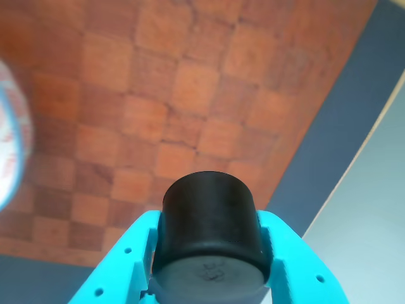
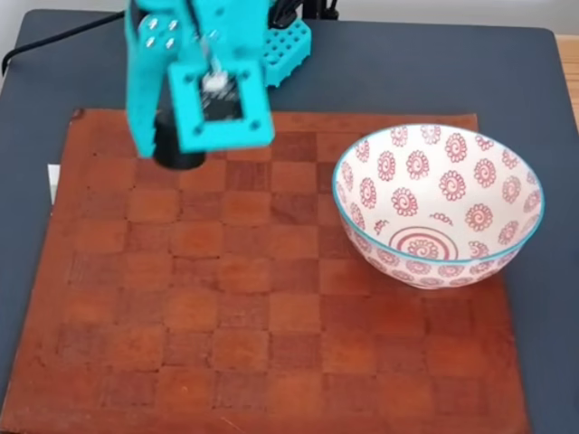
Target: Grasp a black cylinder and put it in a bowl.
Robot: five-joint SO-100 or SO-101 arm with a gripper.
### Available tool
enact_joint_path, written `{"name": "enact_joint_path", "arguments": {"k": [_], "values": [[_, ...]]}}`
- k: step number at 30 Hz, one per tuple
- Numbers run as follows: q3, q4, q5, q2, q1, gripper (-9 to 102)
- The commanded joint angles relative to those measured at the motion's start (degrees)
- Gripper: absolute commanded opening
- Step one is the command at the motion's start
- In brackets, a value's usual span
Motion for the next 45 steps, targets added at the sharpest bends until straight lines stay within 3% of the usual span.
{"name": "enact_joint_path", "arguments": {"k": [1, 25, 38, 45], "values": [[-1.85, -0.26, 1.49, 5.89, -2.55, 16], [7.47, -1.05, 28.3, 15.03, -29.18, 16], [24.17, -25.31, 27.95, 15.03, -38.76, 16], [29.88, -31.2, 27.16, 15.12, -41.22, 16]]}}
